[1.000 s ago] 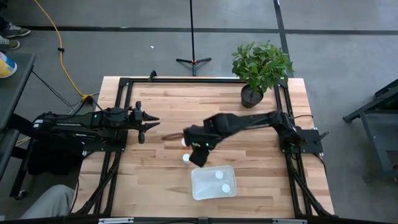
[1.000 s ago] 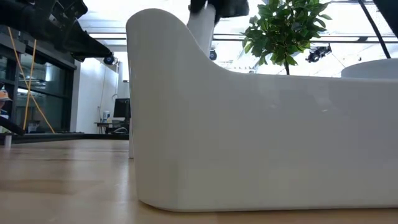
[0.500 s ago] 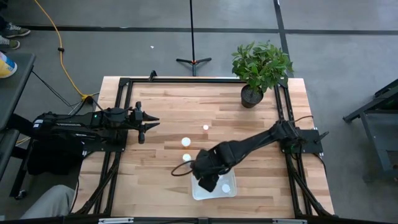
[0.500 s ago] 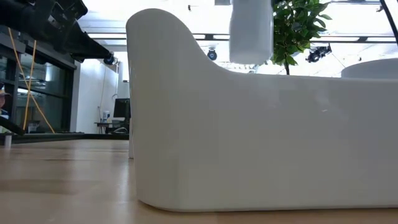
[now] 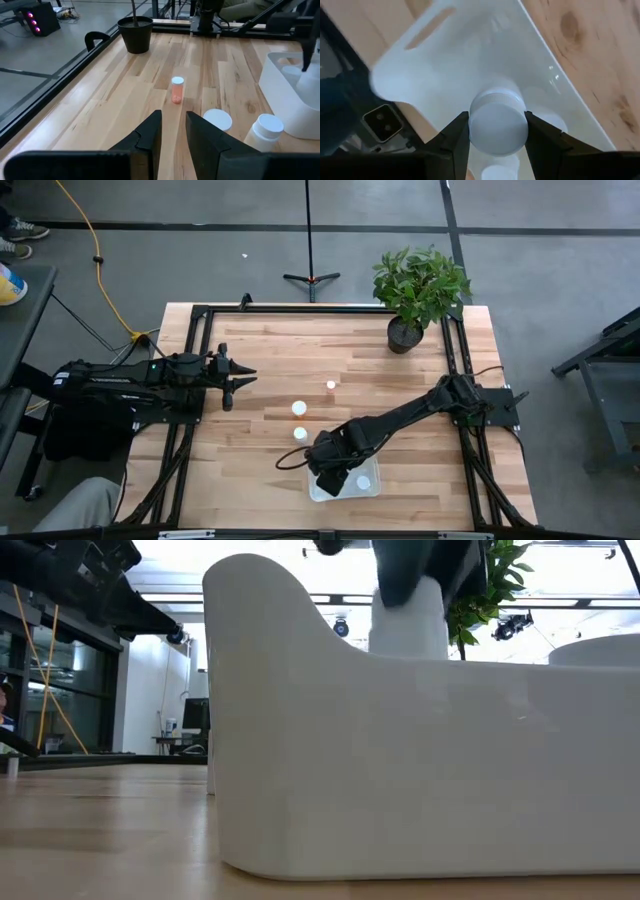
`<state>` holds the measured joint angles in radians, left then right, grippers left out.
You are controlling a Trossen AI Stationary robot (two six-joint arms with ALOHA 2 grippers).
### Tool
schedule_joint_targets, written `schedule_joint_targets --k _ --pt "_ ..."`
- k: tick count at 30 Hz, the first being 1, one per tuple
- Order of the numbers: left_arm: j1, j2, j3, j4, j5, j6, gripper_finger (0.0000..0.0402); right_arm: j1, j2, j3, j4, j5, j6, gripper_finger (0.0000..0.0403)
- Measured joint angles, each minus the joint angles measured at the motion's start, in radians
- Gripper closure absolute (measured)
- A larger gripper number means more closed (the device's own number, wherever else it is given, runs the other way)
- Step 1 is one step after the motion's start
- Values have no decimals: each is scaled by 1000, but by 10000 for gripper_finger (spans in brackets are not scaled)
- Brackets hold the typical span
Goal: Pick and place pill bottles into a basket
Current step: Put the white pill bottle into the white bin
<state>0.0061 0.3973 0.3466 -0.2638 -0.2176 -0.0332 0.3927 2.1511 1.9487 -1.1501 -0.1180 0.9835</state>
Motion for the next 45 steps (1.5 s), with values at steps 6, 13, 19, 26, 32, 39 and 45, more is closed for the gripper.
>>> schedule_joint_targets --k 6,13,19,26,32,39,45 --pt "0 0 0 0 0 -1 277 0 1 -33 -5 -9 1 258" --pt "0 0 0 0 0 -1 277 -1 1 -35 -8 7 3 258" --pt "0 0 0 0 0 -2 277 -9 5 -34 -8 15 2 258" --pt "0 0 0 1 0 -2 277 -26 8 -34 -6 18 -13 258" --pt "0 0 0 1 0 -2 277 -35 10 -34 0 19 -15 258" --pt "0 0 0 1 0 -2 277 -35 10 -34 4 14 -18 258" --pt "0 0 0 1 0 -2 277 -35 10 -34 4 3 -19 258"
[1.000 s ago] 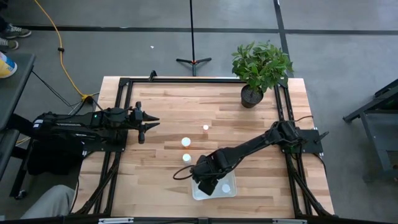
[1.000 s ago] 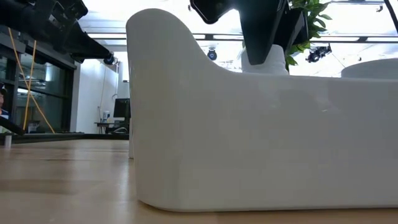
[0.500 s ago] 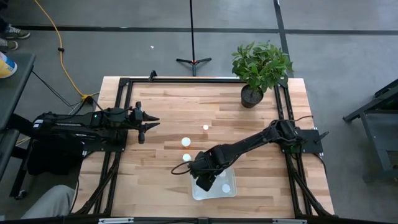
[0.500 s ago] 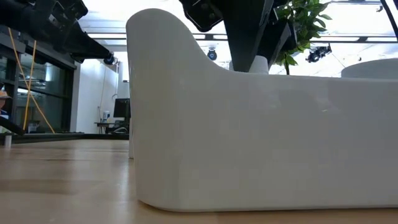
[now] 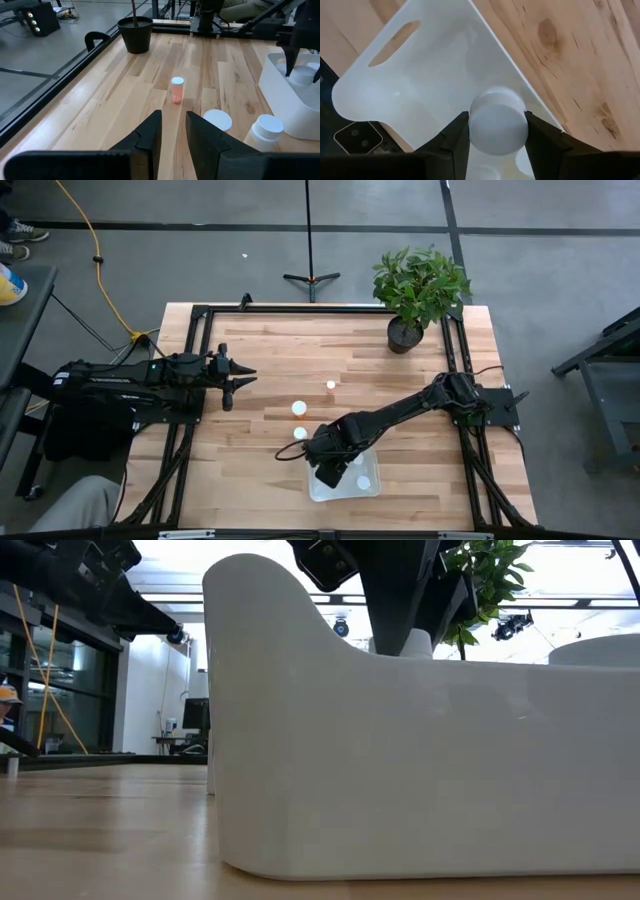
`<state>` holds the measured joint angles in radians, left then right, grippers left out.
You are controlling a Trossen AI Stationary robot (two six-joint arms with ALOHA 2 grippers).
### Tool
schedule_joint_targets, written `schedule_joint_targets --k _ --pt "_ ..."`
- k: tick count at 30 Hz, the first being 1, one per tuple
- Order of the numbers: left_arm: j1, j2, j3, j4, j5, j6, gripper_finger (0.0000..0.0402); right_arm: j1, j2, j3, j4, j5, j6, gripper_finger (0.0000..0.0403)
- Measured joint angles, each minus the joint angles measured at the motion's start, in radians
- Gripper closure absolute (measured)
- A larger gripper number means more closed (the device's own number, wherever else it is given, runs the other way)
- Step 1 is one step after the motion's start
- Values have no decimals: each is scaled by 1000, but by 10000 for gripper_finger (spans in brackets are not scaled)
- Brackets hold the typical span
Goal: Pick and place pill bottles into a basket
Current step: Put the white pill bottle into the white bin
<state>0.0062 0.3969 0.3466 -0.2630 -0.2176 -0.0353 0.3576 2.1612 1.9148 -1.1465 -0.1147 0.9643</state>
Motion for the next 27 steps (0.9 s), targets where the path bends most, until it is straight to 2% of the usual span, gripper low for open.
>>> schedule_joint_targets --k 27 --pt "0 0 0 0 0 0 277 -4 23 2 2 -63 -30 258"
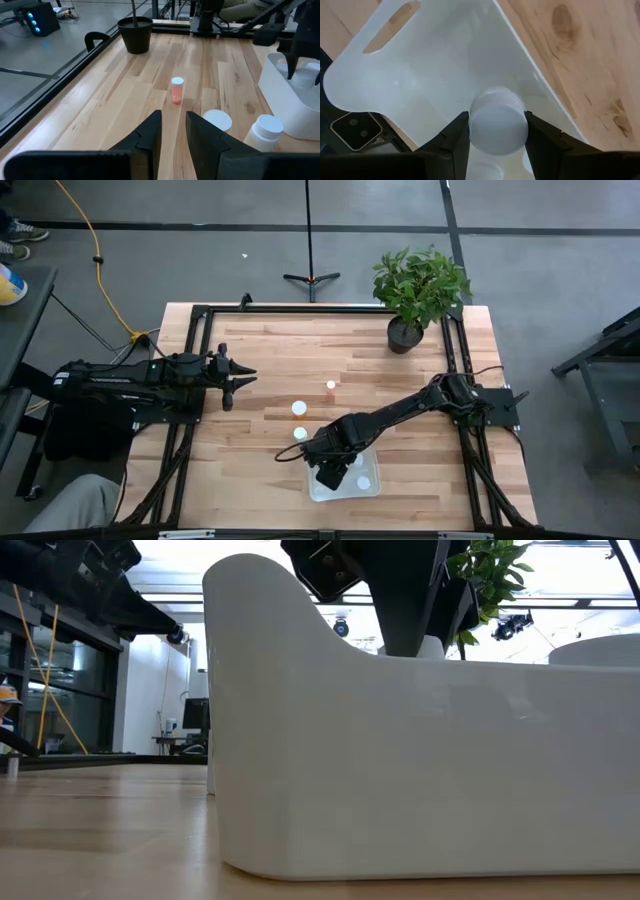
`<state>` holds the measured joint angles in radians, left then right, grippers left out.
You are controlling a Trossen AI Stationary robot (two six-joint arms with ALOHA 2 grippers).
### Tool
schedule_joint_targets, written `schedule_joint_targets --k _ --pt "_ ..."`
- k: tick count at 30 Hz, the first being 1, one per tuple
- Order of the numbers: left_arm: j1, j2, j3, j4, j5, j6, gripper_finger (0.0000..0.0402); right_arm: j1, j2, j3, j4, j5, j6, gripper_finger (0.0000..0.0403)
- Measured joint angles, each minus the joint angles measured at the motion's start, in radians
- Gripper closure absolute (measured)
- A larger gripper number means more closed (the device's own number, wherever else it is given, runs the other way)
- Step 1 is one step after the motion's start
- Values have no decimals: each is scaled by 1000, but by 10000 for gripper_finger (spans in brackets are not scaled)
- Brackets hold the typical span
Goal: Pick and place pill bottles into a basket
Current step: Put the white pill bottle into the white bin, then put the pink pill bottle into the white bin
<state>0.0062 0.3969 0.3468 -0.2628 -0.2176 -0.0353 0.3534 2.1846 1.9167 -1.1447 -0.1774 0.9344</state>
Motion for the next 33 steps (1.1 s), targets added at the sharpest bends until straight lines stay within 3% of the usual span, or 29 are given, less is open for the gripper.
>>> schedule_joint_targets --k 23,30,33 --pt "0 0 0 6 0 0 277 0 36 -1 20 -52 -19 257" --pt "0 0 0 6 0 0 277 0 36 -1 27 -58 -19 166" --pt "0 0 0 6 0 0 277 0 36 -1 32 -80 -19 144"
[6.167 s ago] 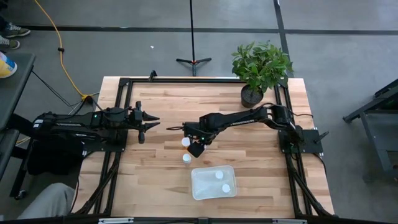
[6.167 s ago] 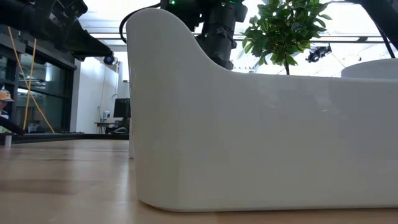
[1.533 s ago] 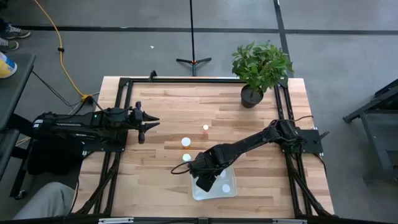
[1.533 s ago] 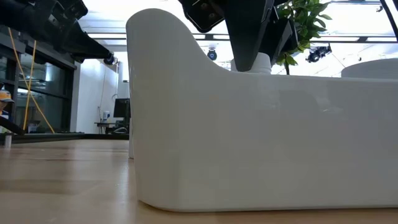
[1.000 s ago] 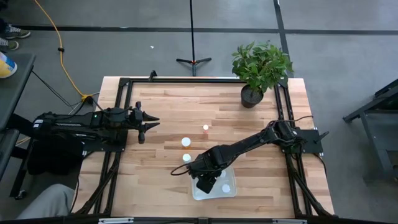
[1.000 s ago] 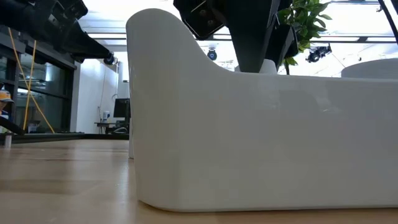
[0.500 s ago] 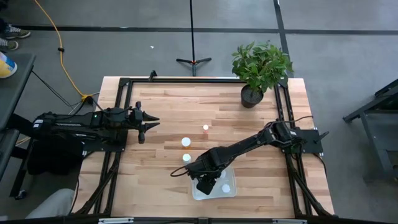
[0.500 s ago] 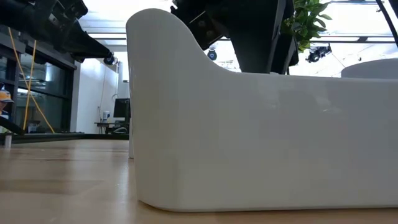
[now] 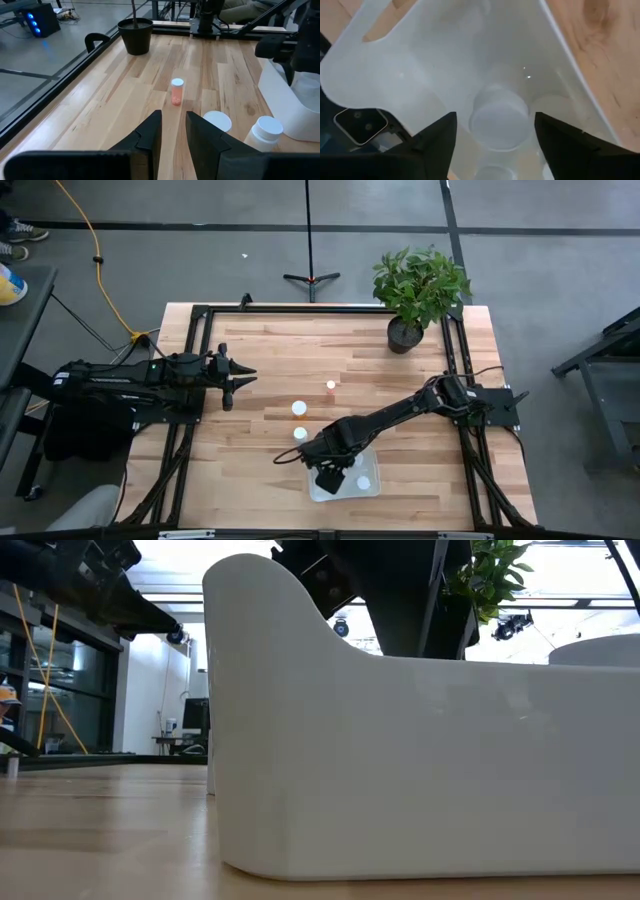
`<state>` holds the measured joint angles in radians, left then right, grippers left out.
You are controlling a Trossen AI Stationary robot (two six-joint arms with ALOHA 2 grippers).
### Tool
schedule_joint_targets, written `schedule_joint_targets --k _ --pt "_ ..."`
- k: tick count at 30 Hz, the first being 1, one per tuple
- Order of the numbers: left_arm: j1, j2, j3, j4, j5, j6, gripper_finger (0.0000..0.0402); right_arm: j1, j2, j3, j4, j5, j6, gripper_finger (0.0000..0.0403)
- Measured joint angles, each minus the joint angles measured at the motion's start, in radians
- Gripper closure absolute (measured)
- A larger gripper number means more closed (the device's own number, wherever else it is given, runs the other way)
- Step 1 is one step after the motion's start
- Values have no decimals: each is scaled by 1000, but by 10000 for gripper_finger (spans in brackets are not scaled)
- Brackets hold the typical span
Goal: Pick and place pill bottles into a basket
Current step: Put the pink pill bottle into the white bin
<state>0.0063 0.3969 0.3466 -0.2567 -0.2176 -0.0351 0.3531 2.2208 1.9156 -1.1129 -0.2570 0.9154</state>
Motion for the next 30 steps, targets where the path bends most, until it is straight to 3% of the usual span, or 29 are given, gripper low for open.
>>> schedule_joint_targets --k 5,13,22,26,30 --pt "0 0 0 0 0 0 277 0 -8 7 0 -19 1 138" --pt "0 0 0 0 0 0 277 -9 -22 143 -65 63 -24 136" --pt "0 0 0 0 0 0 277 -62 -23 351 -252 343 -74 135" --pt "0 0 0 0 0 0 277 -116 -24 382 -283 411 -100 135" --pt "0 0 0 0 0 0 277 -184 -24 356 -285 405 -150 135"
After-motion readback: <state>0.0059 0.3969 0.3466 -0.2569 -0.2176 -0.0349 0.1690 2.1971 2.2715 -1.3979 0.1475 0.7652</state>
